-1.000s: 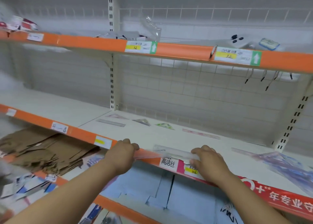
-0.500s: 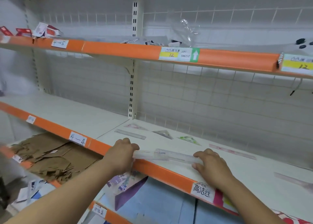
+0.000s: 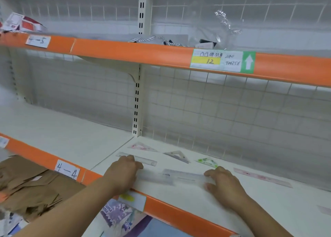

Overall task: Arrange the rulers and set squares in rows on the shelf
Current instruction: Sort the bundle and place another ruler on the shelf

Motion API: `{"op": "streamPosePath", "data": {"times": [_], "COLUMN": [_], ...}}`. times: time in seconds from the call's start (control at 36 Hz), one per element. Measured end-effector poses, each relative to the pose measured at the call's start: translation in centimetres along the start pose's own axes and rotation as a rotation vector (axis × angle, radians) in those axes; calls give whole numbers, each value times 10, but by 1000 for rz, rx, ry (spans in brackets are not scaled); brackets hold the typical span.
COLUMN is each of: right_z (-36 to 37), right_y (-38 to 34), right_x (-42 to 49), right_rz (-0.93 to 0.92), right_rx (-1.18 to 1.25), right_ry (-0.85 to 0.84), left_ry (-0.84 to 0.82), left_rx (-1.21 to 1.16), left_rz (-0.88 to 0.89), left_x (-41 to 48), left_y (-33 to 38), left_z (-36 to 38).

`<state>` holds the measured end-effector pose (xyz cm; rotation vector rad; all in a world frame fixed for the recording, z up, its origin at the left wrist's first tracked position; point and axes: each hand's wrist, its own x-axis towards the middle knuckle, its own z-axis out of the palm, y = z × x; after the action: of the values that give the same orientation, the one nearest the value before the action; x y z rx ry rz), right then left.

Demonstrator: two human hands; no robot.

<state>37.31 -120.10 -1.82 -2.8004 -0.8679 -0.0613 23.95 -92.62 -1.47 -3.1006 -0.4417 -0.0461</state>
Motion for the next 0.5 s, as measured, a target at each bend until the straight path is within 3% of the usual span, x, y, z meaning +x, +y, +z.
{"op": "streamPosePath", "data": {"times": [0.5], "right_z": [43], "right_y": [-72], "right_x": [-11], "right_rz": [240], "right_rx": [-10], "right_ry": [0], "left_ry": [-81], "left_rx": [-40], "left_rz": [239], "left_x": [30], "left_y": [-99], "left_z": [14]}}
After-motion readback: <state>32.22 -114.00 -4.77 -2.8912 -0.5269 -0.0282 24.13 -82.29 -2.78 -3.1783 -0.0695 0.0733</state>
